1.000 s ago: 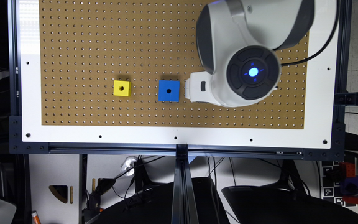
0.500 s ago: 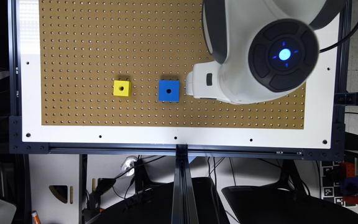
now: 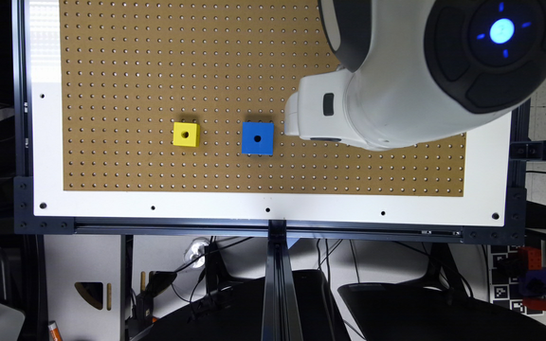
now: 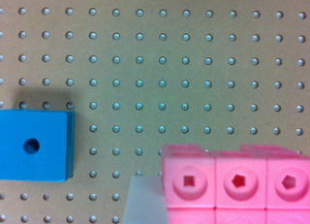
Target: Pick up pink block.
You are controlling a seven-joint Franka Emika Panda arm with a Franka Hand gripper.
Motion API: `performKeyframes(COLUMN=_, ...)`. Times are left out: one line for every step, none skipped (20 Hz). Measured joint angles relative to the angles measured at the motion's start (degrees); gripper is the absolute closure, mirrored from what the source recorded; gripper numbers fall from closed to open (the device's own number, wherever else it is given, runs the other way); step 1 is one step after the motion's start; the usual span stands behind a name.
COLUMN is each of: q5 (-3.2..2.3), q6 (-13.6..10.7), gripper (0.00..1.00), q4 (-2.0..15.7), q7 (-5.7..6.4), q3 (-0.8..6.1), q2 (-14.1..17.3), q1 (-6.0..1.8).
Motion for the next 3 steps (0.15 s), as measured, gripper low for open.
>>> performKeyframes(q5=0.00, q6=0.00, gripper=1.00, q4=0.00, q7=0.00, q3=0.00, q2=0.02, q1=0.00)
performKeyframes(q5=0.00, q6=0.00, gripper=1.00, q4=0.00, q7=0.00, q3=0.00, q2=0.03, q1=0.00)
performKeyframes(q5=0.00, q6=0.00, gripper=1.00, q4=0.00, q7=0.00, q3=0.00, q2=0.04, q1=0.00)
